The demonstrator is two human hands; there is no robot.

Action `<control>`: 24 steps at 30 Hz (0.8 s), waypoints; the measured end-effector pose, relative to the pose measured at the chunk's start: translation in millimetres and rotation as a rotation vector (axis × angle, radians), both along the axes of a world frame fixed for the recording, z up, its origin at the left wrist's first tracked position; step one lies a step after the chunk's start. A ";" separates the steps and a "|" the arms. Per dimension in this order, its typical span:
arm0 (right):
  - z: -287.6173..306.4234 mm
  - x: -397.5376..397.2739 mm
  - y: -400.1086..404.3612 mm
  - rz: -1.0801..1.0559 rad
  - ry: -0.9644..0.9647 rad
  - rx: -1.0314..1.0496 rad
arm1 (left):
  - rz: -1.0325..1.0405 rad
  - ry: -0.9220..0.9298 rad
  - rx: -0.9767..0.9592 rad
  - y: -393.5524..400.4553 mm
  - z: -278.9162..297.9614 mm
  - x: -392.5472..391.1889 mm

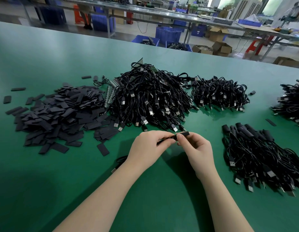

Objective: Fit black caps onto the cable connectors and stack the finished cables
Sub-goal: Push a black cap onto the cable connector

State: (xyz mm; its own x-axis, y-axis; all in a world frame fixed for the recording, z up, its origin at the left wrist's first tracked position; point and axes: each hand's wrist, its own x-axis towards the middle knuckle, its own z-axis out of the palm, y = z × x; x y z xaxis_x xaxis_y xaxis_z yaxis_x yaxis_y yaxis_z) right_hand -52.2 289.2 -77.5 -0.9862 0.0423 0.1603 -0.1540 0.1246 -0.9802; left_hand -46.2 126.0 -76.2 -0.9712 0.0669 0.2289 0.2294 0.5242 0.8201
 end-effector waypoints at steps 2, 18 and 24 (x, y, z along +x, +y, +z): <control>0.1 0.1 0.3 -0.003 -0.002 -0.004 | 0.011 0.004 0.002 0.9 -0.1 0.5; -1.0 1.2 -2.0 -0.006 0.016 -0.045 | 0.028 -0.009 0.043 -0.6 -0.8 0.1; -1.8 2.1 -2.7 0.015 0.021 -0.064 | 0.033 -0.002 0.049 -0.7 -1.8 -0.9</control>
